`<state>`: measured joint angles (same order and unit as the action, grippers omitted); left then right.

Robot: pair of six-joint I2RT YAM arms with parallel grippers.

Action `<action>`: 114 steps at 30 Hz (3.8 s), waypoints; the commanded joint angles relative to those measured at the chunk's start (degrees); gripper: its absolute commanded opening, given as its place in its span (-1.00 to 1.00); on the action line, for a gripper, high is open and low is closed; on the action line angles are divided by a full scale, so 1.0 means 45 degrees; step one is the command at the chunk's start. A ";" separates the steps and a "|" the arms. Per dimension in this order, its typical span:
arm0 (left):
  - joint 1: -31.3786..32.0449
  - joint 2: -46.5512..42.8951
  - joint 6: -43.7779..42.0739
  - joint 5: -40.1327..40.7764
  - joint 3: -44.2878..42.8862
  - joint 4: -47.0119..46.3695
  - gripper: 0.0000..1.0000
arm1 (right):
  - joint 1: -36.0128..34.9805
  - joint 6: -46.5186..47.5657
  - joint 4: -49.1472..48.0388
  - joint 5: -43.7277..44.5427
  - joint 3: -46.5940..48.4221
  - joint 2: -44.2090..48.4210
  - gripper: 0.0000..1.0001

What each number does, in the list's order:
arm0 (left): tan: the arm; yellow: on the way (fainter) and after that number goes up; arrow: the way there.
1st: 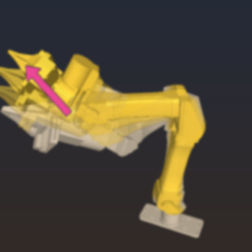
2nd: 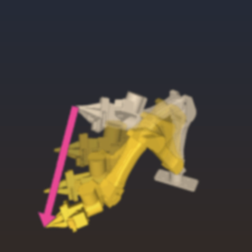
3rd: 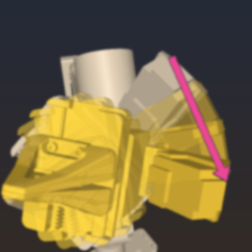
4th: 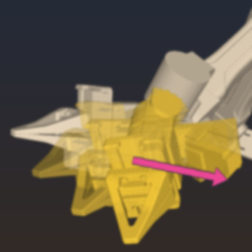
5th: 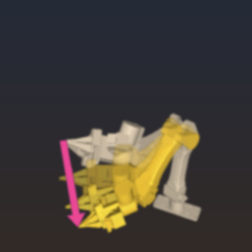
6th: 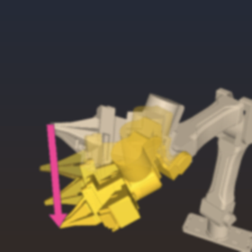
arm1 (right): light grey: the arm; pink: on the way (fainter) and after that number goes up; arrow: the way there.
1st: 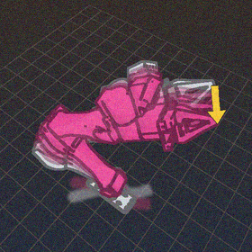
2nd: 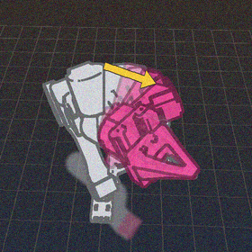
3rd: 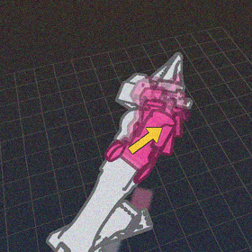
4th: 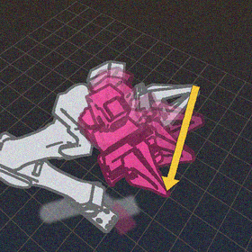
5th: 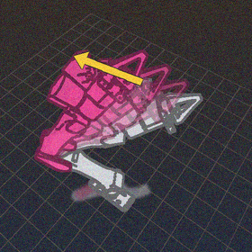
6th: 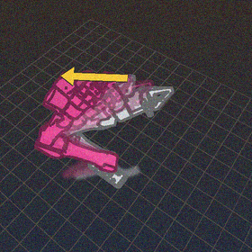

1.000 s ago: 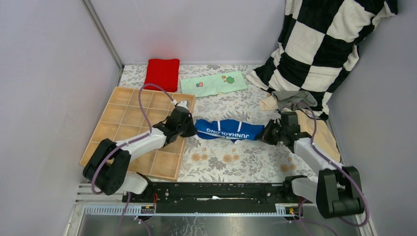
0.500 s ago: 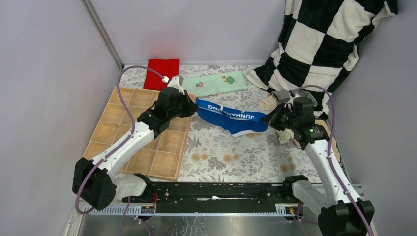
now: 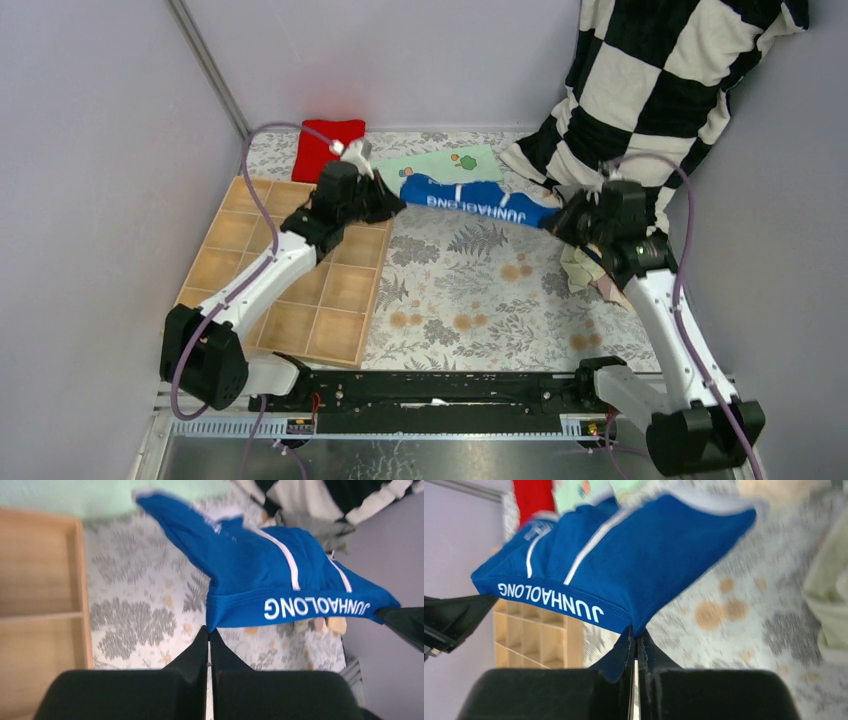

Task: Roll the underwear
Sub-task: Flatten out the underwear at the center of the board, then fold the underwear at the center of the board.

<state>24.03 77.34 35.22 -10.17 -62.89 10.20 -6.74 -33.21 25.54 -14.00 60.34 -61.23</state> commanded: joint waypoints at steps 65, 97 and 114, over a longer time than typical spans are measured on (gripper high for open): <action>0.2862 -0.0971 0.1411 0.1916 0.7667 -0.2053 0.17 | -0.5054 -0.1558 -0.1155 0.0722 -0.2691 -0.1230 -0.03; 0.2857 -0.0854 0.2643 0.2924 0.8729 -0.3202 0.03 | -0.8598 -0.0340 0.1391 0.3851 0.9502 -1.4725 -0.16; 0.2858 -0.0423 0.2577 0.2775 0.8494 -0.3397 0.04 | -0.8619 -0.0162 0.1266 0.4104 0.9289 -1.5645 -0.57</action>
<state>37.10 73.34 48.12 0.38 -24.60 -5.91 -45.01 -34.46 30.76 2.26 103.20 -130.52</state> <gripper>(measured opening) 0.516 0.287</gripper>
